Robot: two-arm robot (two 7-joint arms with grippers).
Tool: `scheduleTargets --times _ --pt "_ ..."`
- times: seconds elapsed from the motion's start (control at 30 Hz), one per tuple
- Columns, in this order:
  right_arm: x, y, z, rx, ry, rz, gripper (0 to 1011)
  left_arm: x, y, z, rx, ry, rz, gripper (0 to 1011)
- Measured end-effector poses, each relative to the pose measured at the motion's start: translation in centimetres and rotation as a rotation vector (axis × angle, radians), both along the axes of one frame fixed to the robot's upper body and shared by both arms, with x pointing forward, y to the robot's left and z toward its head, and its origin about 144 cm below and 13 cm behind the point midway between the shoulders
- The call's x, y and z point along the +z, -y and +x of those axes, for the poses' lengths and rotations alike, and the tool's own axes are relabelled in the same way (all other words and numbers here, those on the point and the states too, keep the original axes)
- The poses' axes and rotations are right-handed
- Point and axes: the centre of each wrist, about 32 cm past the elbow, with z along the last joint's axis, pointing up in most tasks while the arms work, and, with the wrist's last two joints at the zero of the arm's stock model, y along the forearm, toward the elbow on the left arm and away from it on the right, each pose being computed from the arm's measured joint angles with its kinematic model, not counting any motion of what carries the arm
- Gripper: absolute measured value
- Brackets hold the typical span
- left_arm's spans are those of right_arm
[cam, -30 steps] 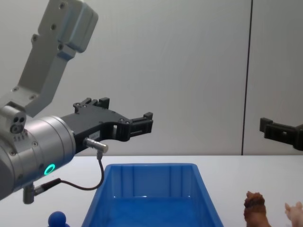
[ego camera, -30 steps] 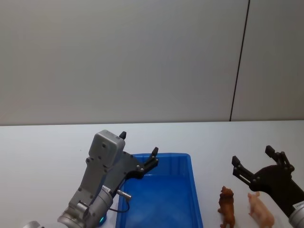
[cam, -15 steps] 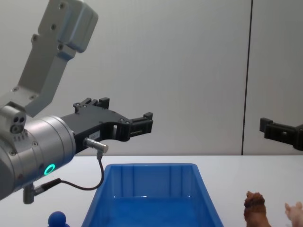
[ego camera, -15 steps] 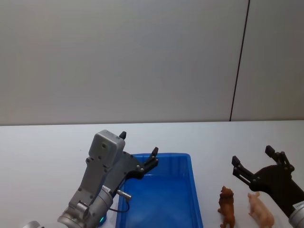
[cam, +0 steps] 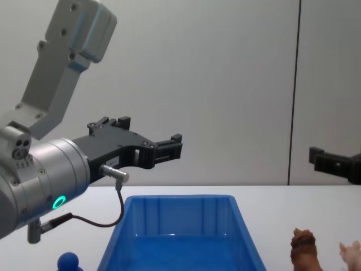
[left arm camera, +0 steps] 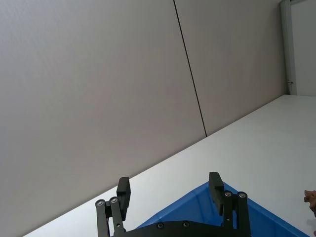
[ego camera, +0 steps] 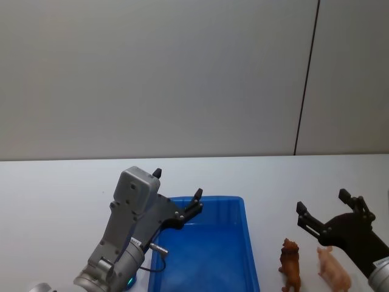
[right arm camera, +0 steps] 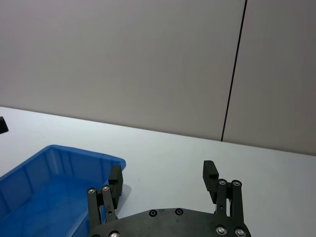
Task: Pick up the two dolls from the table and place them into the box.
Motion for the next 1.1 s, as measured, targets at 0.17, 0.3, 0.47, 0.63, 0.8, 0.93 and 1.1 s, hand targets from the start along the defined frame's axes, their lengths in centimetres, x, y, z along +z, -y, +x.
scheduleTargets --times 0.17,0.3,0.47,0.63,0.8,0.93,1.1 --pt "-0.2 0.1 0.2 -0.016 -0.039 -0.005 1001 0.0 0.0 0.0 0.0 0.0 0.0 1001" --pt "-0.4 0.2 0.4 -0.031 -0.072 -0.009 1001 0.0 0.0 0.0 0.0 0.0 0.0 1001" --pt "-0.6 0.3 0.5 -0.055 -0.115 -0.017 1001 0.0 0.0 0.0 0.0 0.0 0.0 1001" --pt "-0.9 0.6 0.5 -0.084 -0.165 -0.031 1001 0.0 0.0 0.0 0.0 0.0 0.0 1001" --pt "-1.3 0.8 0.4 -0.108 -0.218 -0.047 1001 0.0 0.0 0.0 0.0 0.0 0.0 1001" --pt "-1.6 1.0 0.3 -0.12 -0.255 -0.058 1001 0.0 0.0 0.0 0.0 0.0 0.0 1001" --pt "-2.0 1.1 0.1 -0.129 -0.296 -0.071 1001 0.0 0.0 0.0 0.0 0.0 0.0 1001"
